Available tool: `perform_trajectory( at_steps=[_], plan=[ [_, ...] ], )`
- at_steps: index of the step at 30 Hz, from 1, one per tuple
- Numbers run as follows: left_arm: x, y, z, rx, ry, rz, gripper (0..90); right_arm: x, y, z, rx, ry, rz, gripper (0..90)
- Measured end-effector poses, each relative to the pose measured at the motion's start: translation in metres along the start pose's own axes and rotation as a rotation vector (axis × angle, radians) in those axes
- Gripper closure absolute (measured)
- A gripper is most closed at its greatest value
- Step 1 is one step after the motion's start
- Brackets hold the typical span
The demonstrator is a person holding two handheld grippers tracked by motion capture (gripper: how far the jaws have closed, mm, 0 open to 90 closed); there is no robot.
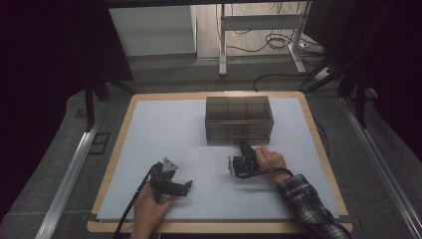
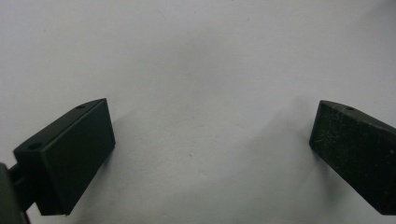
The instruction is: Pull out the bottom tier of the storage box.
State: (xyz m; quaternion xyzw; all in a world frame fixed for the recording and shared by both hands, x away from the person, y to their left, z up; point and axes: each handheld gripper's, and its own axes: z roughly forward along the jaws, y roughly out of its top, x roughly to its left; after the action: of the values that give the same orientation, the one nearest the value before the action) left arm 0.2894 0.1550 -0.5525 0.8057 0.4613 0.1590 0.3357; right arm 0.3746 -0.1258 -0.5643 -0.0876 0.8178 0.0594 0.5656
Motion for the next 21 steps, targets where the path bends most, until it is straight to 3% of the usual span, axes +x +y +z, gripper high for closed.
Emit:
perform_trajectory(
  at_steps=[8,9,10,21],
  plan=[
    [0.0,0.0,0.0,0.0,0.0,0.0,0.0,0.003,0.0,-0.01,-0.005,-0.003,-0.008,79.4],
    [0.0,0.0,0.0,0.0,0.0,0.0,0.0,0.003,-0.001,-0.009,-0.024,0.046,0.0,79.3],
    [0.0,0.0,0.0,0.0,0.0,0.0,0.0,0.004,-0.001,-0.011,-0.012,-0.006,-0.005,79.3],
    [0.0,0.0,0.0,0.0,0.0,0.0,0.0,0.005,-0.001,-0.013,-0.019,0.007,-0.002,77.3]
  ],
)
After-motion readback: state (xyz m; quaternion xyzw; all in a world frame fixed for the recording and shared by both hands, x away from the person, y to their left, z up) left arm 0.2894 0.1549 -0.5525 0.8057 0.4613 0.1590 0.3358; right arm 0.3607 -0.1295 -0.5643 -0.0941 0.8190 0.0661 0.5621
